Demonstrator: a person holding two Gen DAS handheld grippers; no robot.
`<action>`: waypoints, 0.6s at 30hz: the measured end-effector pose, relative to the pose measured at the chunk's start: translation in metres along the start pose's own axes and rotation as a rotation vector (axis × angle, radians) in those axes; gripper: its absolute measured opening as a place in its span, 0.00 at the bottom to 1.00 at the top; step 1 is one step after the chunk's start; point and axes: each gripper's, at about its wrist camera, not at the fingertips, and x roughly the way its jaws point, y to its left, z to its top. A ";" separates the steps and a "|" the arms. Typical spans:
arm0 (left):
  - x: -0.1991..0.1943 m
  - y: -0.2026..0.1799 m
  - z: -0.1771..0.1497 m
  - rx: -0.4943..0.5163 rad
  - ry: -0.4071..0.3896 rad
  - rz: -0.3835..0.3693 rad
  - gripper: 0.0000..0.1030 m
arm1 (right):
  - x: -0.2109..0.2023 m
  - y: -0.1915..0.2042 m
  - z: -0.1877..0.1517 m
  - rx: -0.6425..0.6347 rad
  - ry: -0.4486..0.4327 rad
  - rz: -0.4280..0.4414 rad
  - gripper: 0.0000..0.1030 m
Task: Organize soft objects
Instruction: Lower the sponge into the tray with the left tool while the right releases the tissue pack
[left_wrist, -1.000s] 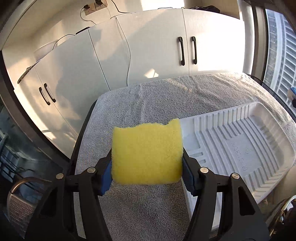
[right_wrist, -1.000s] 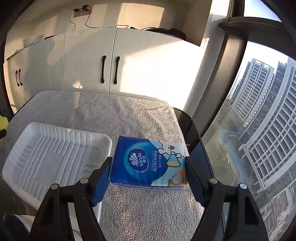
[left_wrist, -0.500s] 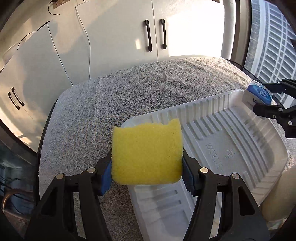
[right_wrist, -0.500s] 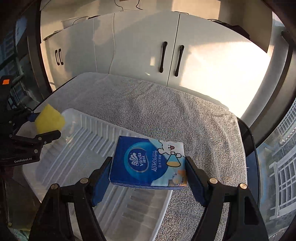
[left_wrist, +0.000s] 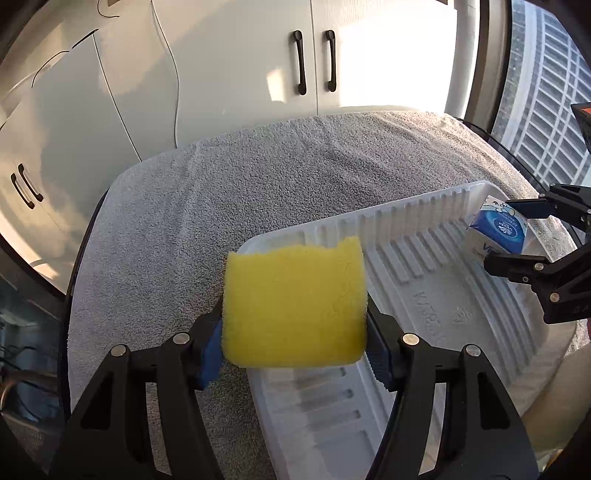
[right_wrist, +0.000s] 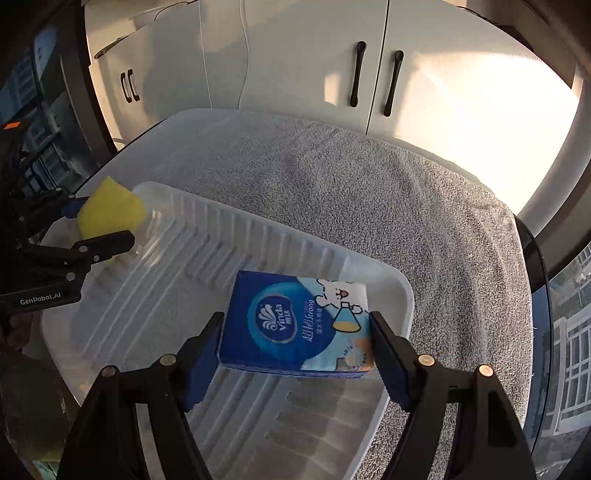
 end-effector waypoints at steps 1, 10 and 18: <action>0.001 -0.001 -0.001 0.003 0.003 0.005 0.61 | 0.002 0.000 0.000 -0.001 0.005 0.001 0.75; 0.001 -0.006 -0.004 0.017 0.015 0.019 0.65 | 0.015 -0.003 0.000 0.017 0.074 0.009 0.76; -0.014 -0.006 0.001 0.005 -0.013 0.045 0.65 | -0.002 -0.007 0.006 0.052 0.040 0.032 0.86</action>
